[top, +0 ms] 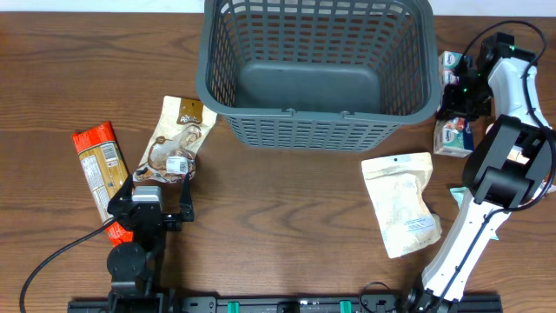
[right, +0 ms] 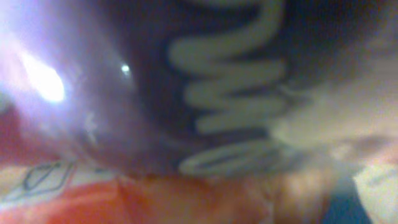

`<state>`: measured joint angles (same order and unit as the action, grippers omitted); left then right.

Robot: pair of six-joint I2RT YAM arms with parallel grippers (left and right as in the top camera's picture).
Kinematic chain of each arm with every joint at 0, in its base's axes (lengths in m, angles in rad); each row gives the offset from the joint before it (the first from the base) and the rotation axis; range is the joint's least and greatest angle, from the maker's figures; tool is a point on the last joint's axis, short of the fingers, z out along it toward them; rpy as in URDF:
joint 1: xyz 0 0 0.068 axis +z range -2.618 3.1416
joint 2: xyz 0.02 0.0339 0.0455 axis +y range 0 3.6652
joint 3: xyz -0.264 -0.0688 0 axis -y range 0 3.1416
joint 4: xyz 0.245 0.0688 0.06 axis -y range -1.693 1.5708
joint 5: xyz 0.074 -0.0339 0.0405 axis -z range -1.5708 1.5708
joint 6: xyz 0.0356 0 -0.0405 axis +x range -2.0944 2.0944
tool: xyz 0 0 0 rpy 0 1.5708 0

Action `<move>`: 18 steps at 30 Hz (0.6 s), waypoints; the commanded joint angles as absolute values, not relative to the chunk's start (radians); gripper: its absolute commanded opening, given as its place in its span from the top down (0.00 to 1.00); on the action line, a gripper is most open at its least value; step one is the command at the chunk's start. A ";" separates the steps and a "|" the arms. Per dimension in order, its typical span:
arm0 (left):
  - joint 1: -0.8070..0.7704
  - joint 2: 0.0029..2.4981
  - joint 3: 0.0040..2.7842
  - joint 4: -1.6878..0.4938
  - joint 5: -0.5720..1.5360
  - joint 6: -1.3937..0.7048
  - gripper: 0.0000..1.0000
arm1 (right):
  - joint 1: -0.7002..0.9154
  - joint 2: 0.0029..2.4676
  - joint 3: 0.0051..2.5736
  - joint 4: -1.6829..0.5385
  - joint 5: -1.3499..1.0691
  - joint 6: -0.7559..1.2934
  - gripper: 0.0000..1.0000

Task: Pack container
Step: 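Carry the tissue strip into the grey basket and release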

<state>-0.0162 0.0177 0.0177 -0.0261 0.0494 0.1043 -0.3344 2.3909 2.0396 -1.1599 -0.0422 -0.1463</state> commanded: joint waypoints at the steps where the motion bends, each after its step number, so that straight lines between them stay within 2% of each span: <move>1: -0.019 0.017 0.004 -0.066 0.044 0.099 0.01 | -0.326 2.251 2.145 -1.156 -0.068 -0.130 0.99; 10: -0.019 0.017 0.004 -0.066 0.044 0.099 0.01 | -0.311 1.960 2.308 -1.137 -0.093 -0.120 0.99; 15: -0.019 0.017 0.004 -0.066 0.044 0.099 0.01 | -0.234 1.847 2.311 -1.148 -0.248 -0.315 0.99; 18: -0.019 0.017 0.004 -0.066 0.044 0.099 0.01 | -0.133 1.786 2.311 -1.173 -0.315 -0.488 0.99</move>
